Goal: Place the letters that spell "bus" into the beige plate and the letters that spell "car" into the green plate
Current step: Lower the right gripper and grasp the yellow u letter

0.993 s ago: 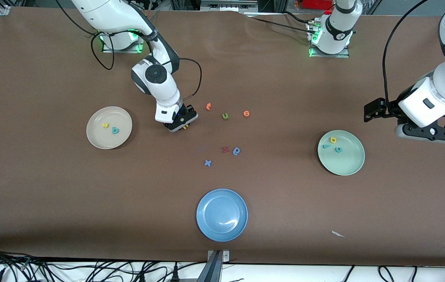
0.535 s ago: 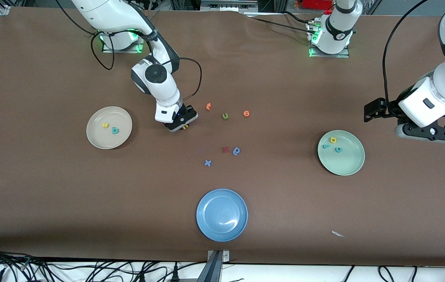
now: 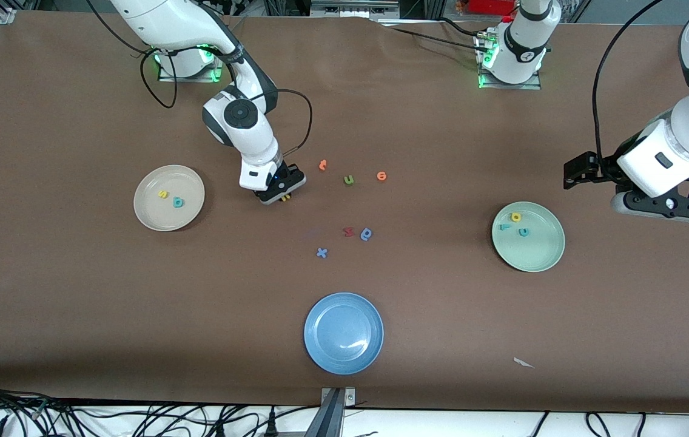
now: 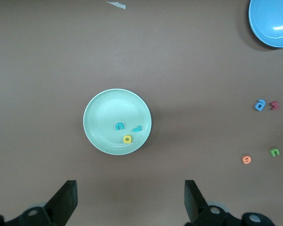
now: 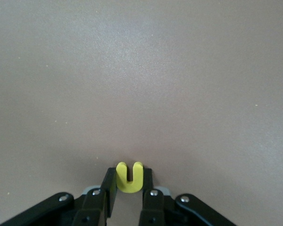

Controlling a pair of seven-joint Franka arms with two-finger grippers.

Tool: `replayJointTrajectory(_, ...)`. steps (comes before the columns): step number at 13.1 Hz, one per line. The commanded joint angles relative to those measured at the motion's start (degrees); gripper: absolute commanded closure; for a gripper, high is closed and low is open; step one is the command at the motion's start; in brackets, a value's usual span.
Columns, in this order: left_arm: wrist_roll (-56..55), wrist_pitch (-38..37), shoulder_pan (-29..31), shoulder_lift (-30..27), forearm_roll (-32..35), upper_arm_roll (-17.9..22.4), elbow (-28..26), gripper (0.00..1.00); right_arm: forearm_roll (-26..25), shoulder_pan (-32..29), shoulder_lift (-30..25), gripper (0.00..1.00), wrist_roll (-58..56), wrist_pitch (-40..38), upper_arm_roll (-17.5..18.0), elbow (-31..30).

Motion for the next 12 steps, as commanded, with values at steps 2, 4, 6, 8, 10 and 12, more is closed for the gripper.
replayJointTrajectory(2,1.25,-0.67,0.14,-0.72,-0.53,0.1,0.17,0.0,0.0,-0.97,-1.13,0.87,-0.31,-0.19,-0.23,-0.65)
replayJointTrajectory(4,1.25,-0.67,0.05,-0.72,-0.53,0.1,0.17,0.0,-0.44,-3.16,-3.5,0.87,-0.84,-4.57,-0.06,-0.65)
replayJointTrajectory(6,1.25,-0.67,0.14,-0.72,-0.53,0.1,0.17,0.0,-0.44,-6.32,-5.96,0.87,-3.03,-8.52,1.25,-0.74)
replayJointTrajectory(8,1.25,-0.67,0.14,-0.72,-0.53,0.1,0.17,0.0,-0.36,-13.34,-7.9,0.87,-5.93,-12.74,6.25,-0.91)
replayJointTrajectory(10,1.25,-0.67,0.14,-0.72,-0.53,0.1,0.17,0.0,-0.27,-16.43,-10.53,0.86,-8.74,-18.28,6.89,-1.27)
replayJointTrajectory(12,1.25,-0.67,0.14,-0.72,-0.53,0.1,0.17,0.0,0.0,-18.98,-13.25,0.85,-12.77,-23.9,6.89,-1.27)
